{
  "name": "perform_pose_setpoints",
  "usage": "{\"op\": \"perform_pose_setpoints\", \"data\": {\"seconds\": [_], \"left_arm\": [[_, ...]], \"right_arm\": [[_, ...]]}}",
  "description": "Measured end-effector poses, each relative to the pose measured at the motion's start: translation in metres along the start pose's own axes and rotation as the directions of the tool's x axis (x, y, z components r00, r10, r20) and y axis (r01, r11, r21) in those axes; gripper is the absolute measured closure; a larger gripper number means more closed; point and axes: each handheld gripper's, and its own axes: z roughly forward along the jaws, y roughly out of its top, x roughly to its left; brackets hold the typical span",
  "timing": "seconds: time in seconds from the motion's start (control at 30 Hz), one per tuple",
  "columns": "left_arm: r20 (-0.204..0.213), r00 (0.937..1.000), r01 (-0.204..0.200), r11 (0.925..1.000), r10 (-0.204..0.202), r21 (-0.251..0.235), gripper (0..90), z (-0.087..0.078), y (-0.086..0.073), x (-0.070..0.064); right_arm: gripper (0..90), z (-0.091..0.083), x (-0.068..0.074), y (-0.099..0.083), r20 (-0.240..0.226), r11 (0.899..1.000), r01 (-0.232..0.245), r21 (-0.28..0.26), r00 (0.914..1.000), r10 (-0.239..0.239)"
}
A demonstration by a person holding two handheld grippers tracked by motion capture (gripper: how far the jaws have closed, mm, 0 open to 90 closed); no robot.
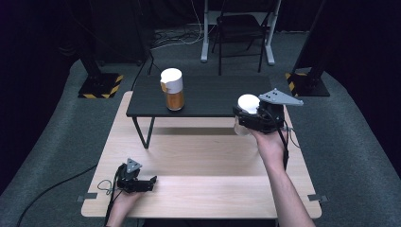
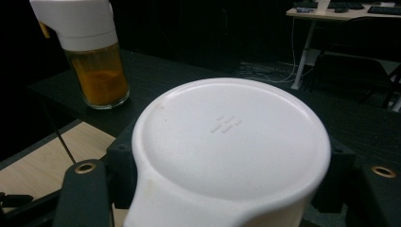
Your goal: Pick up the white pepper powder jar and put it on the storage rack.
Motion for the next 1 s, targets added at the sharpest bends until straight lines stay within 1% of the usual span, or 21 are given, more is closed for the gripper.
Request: {"op": "perform_pose_setpoints", "data": {"seconds": [0.23, 0.5, 0.8, 1.0], "left_arm": [[0.001, 1.0000, 0.000, 1.0000, 0.000, 0.001, 3.1, 0.000, 0.000, 0.000], [0.001, 1.0000, 0.000, 1.0000, 0.000, 0.001, 3.0, 0.000, 0.000, 0.000], [0.003, 1.0000, -0.002, 1.0000, 0.002, 0.001, 3.0, 0.000, 0.000, 0.000], [0.004, 1.0000, -0.003, 1.0000, 0.003, 0.001, 3.0, 0.000, 0.000, 0.000]], "right_arm": [[29.1, 0.003, 0.000, 0.012, 0.018, 1.000, -0.005, -0.006, 0.9998, 0.005], [29.2, 0.010, -0.003, 0.024, 0.036, 1.000, -0.015, -0.011, 0.9992, 0.016], [29.2, 0.025, -0.004, 0.036, 0.063, 1.000, -0.008, 0.001, 0.9980, 0.008], [29.2, 0.037, -0.005, 0.040, 0.069, 1.000, -0.007, -0.002, 0.9976, 0.007]]}}
